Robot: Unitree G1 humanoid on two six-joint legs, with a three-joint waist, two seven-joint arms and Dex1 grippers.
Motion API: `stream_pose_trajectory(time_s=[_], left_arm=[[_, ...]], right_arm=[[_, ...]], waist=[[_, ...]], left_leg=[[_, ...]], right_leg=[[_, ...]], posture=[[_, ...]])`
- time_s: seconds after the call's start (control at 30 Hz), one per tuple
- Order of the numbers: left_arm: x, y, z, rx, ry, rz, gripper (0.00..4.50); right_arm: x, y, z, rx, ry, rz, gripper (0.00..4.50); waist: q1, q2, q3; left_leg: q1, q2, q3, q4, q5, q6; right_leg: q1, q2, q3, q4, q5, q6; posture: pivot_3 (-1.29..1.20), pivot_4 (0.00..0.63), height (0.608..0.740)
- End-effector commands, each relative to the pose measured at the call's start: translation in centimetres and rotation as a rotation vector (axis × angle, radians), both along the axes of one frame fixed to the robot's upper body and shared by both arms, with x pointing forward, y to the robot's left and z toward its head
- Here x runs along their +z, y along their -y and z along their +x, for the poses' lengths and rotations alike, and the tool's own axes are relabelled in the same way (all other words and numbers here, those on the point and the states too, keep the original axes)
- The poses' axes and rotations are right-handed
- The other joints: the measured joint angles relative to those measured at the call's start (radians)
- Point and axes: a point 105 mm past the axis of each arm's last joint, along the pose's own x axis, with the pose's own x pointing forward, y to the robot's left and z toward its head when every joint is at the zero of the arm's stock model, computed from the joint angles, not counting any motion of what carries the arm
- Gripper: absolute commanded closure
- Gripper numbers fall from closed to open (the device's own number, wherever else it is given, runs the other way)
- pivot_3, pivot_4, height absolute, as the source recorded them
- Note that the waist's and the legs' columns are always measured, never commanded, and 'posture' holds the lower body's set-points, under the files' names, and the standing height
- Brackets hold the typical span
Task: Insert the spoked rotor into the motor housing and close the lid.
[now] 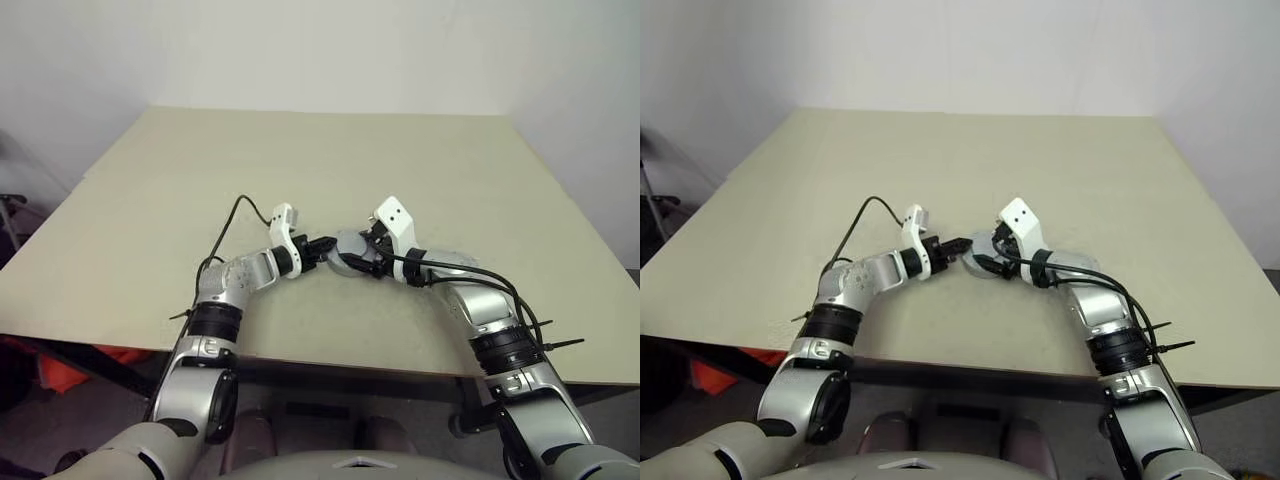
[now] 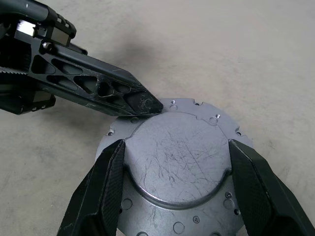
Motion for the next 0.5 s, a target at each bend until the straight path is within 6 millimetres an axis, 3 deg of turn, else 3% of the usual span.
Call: stream_pose_trajectory(time_s=[0.03, 0.13, 0.27, 0.5], left_arm=[[-2.2, -0.3, -0.5, -0.001, -0.066, 0.09, 4.48], [-2.1, -0.3, -0.5, -0.001, -0.064, 0.084, 4.48], [-2.0, -0.3, -0.6, -0.005, -0.062, 0.077, 4.5], [-1.3, 0.5, -1.4, -0.055, -0.061, 0.021, 4.5]], right_arm=[[-0.7, 1.9, 0.4, -0.08, -0.025, -0.033, 1.37], [-0.5, 2.0, 0.4, -0.08, -0.033, -0.013, 1.37], [0.6, 2.0, 0.6, -0.083, -0.002, 0.001, 0.02], [6.2, 2.3, -0.4, -0.043, 0.117, 0.116, 0.02]], waist=[[0.0, 0.0, 0.0], [0.0, 0.0, 0.0], [0.0, 0.0, 0.0], [0.001, 0.0, 0.0]], left_leg=[[0.002, 0.0, 0.0, 0.0, -0.001, 0.001], [0.003, -0.001, 0.0, 0.0, -0.001, 0.002], [0.002, 0.0, 0.0, 0.0, 0.0, 0.002], [-0.002, 0.0, 0.0, 0.0, 0.0, 0.003]], right_leg=[[0.003, -0.001, 0.0, -0.001, -0.002, 0.003], [0.005, -0.002, -0.001, -0.001, -0.004, 0.007], [0.006, -0.005, -0.003, -0.001, -0.004, 0.007], [0.004, -0.008, -0.006, -0.003, -0.002, 0.003]], posture=[[0.0, 0.0, 0.74], [0.0, 0.0, 0.74], [0.0, 0.0, 0.74], [0.0, 0.0, 0.74]])
